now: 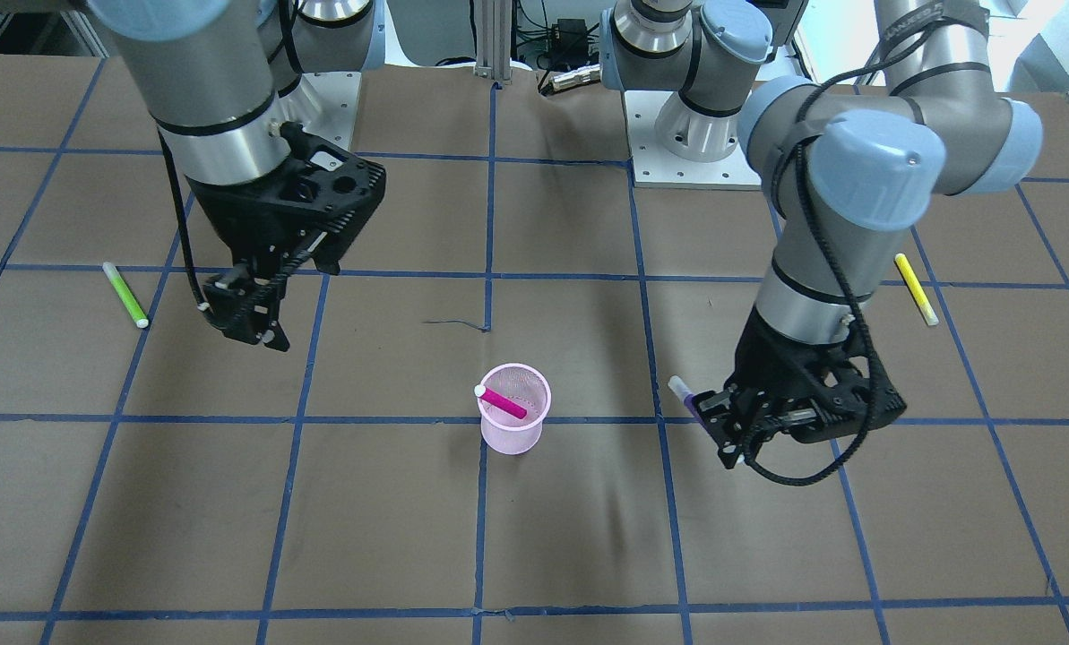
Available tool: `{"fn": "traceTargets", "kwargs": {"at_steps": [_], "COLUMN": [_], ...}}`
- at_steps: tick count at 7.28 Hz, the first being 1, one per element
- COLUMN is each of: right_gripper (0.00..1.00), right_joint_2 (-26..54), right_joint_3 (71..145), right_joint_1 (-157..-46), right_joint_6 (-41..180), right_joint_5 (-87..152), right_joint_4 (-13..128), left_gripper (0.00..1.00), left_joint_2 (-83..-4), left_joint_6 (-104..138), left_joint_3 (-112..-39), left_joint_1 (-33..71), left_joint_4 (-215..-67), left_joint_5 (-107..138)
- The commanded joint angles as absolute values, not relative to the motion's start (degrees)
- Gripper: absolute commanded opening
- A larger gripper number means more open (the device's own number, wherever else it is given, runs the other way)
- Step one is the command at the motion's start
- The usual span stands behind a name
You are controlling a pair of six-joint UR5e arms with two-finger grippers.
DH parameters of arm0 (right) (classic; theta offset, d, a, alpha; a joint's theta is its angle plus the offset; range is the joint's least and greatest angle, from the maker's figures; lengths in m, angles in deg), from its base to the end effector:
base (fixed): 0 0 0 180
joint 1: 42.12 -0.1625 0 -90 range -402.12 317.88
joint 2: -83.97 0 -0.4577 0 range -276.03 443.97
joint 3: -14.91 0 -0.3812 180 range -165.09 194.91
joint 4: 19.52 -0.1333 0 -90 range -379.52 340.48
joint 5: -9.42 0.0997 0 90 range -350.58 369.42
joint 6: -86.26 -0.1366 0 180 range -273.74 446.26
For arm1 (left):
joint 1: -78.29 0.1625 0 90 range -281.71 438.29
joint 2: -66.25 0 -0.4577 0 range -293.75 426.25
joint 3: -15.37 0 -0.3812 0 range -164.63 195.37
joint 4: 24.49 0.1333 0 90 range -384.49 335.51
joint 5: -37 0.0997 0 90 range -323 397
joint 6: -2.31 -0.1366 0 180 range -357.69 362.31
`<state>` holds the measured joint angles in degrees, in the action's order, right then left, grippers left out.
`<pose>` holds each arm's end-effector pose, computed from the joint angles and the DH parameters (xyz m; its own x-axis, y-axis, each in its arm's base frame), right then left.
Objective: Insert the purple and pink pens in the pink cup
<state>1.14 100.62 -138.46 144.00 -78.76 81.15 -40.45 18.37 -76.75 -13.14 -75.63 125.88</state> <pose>0.1981 -0.5365 0.4757 -0.4375 -0.8939 0.0978 -0.8980 0.4286 -0.0990 -0.1517 -0.6292 0.3838 -0.9668 -0.2294 0.1124 -0.2539 0.9113 -0.3242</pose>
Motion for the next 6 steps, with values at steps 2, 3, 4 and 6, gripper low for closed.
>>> {"fn": "traceTargets", "kwargs": {"at_steps": [2, 3, 4, 6], "right_gripper": [1.00, 1.00, 1.00, 1.00], "right_joint_2": [-2.9, -3.4, -4.2, -4.4], "right_joint_3": [100.7, 100.3, 100.5, 102.1], "right_joint_1": [-137.0, -137.1, -137.2, -137.7], "right_joint_6": [111.7, 104.1, 95.4, 79.9], "right_joint_5": [-78.1, -77.9, -77.9, -79.2], "right_joint_4": [80.1, 80.7, 80.5, 80.7], "left_gripper": [0.00, 0.00, 0.00, 0.00], "left_joint_2": [-41.0, -41.2, -41.4, -41.8], "left_joint_6": [25.6, 27.2, 28.3, 29.0], "left_joint_3": [-79.5, -82.3, -83.8, -83.9], "left_joint_1": [-21.7, -22.9, -23.9, -26.3], "left_joint_4": [-67.2, -61.8, -60.0, -58.3], "left_joint_5": [127.3, 127.4, 127.8, 130.6]}}
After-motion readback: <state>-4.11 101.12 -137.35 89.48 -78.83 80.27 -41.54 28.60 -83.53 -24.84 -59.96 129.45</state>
